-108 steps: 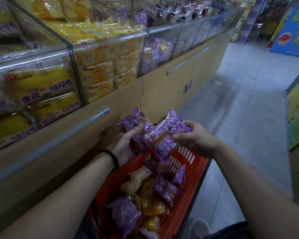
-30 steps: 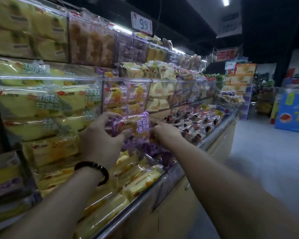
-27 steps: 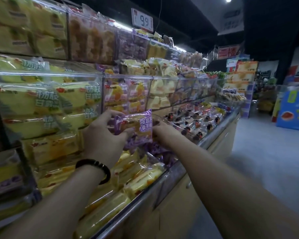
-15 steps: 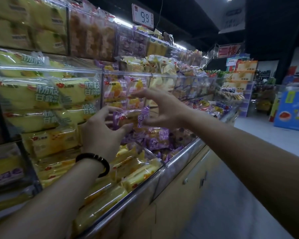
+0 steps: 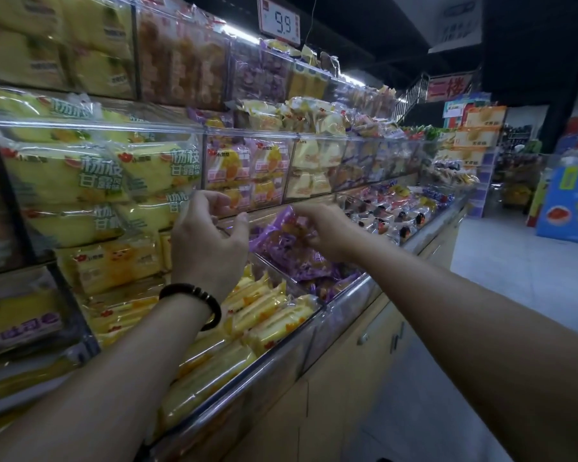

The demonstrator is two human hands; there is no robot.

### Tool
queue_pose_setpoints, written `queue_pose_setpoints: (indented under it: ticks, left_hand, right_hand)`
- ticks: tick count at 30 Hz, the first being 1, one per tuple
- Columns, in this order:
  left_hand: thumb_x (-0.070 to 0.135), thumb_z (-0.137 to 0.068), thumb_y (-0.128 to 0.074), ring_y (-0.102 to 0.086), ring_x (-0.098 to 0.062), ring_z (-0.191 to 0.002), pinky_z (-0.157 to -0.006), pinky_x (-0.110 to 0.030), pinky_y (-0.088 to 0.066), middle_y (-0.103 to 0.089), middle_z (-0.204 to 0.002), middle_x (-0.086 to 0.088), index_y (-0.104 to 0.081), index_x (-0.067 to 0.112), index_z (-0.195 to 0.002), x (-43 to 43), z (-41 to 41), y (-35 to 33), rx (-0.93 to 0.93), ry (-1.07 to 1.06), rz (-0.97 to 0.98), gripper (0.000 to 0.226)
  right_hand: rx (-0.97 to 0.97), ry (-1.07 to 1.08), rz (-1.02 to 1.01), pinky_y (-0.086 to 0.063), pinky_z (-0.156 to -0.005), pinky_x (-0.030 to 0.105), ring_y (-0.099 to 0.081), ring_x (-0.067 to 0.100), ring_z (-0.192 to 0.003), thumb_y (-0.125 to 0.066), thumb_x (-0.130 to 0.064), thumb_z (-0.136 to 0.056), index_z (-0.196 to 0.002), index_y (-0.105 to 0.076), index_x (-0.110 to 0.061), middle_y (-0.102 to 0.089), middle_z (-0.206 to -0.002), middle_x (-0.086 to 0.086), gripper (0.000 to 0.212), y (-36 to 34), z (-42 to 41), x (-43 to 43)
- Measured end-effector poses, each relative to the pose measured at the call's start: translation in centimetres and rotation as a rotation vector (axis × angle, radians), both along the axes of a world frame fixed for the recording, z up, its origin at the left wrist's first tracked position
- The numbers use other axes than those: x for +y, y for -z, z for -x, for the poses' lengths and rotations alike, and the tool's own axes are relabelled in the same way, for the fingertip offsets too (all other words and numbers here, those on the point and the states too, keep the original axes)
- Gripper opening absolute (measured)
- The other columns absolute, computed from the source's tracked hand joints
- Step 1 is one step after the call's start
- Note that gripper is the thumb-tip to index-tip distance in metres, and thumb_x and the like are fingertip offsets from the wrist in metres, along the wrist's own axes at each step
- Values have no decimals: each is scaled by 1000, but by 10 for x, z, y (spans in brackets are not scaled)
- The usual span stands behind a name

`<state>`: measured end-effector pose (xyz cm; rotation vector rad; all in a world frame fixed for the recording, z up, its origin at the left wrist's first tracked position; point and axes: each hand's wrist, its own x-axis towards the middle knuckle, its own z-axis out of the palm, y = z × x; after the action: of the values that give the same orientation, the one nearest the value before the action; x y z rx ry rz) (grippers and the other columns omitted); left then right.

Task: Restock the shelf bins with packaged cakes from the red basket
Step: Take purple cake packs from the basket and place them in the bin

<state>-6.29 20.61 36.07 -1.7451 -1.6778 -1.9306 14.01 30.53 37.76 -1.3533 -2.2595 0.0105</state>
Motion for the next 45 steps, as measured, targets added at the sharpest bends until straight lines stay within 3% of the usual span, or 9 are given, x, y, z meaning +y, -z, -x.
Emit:
queue_pose_setpoints:
  ticks: [3, 8, 14, 17, 23, 28, 31, 37, 45]
  left_hand:
    - [31, -93, -71, -59, -12, -93, -64, -13, -38, -63, -109, 3, -59, 24, -110, 2, 1, 2, 26, -3, 9, 22]
    - [31, -93, -70, -60, -15, -93, -67, -22, -43, -63, -107, 3, -59, 24, -106, 4, 4, 4, -3, -7, 27, 19]
    - [33, -93, -70, -59, -13, -89, -63, -15, -40, -62, -107, 3, -59, 25, -105, 0, -2, 3, 47, 0, 29, 18]
    - [32, -94, -70, -58, -9, -85, -61, -13, -39, -62, -108, 3, -60, 24, -106, 0, -3, 4, 45, 3, 41, 17]
    - [30, -94, -71, -59, -13, -90, -63, -15, -42, -60, -108, 4, -61, 25, -106, 1, -5, 3, 62, 15, 48, 17]
    - [29, -92, -73, -59, -5, -84, -60, -14, -41, -61, -104, 5, -60, 28, -100, 4, -2, 3, 98, 83, 161, 15]
    - [26, -93, -72, -63, -9, -85, -60, -17, -44, -64, -98, 7, -61, 28, -100, -1, -4, 0, 102, 147, 248, 13]
    - [25, -93, -73, -71, -19, -79, -71, -49, -64, -70, -90, 7, -63, 32, -92, -44, -32, -26, 33, 432, 360, 13]
    - [25, -97, -69, -76, -18, -76, -67, -46, -65, -73, -97, 0, -63, 23, -110, -148, -58, -7, 204, 649, 584, 15]
  right_hand:
    - [79, 23, 35, -62, -58, 34, -70, 26, -83, -60, 7, -92, -136, -59, -45, -62, -119, 8, 68, 15, 7, 9]
    - [6, 60, -14, -58, -81, 39, -66, 29, -107, -72, 2, -88, -130, -68, -36, -67, -127, 8, 57, 15, 10, 24]
    - [-244, -45, -54, -47, -81, 29, -56, 18, -91, -70, 2, -90, -119, -75, -28, -63, -102, -3, 41, 12, 28, 17]
    - [-380, -105, -42, -53, -86, 30, -63, 17, -92, -76, -4, -89, -106, -78, -25, -59, -93, -10, 28, 7, 36, 16]
    - [-407, -196, -33, -50, -86, 26, -58, 12, -90, -69, -3, -95, -131, -71, -22, -62, -98, -5, 42, 23, 52, 8]
    - [-168, -131, 35, -46, -90, 25, -58, 6, -99, -80, -2, -84, -150, -52, -37, -64, -135, -6, 79, 12, 33, 1]
    - [25, -37, -13, -55, -105, 34, -66, 11, -113, -76, 1, -86, -137, -65, -26, -69, -132, -3, 59, -5, 21, -13]
    - [150, 53, -4, -59, -82, 30, -71, 12, -90, -77, -17, -93, -112, -77, -19, -72, -93, -7, 19, -32, -15, -92]
    - [179, 127, 51, -59, -77, 35, -72, 11, -85, -76, -28, -92, -102, -79, -26, -76, -90, -6, 10, -16, -40, -217]
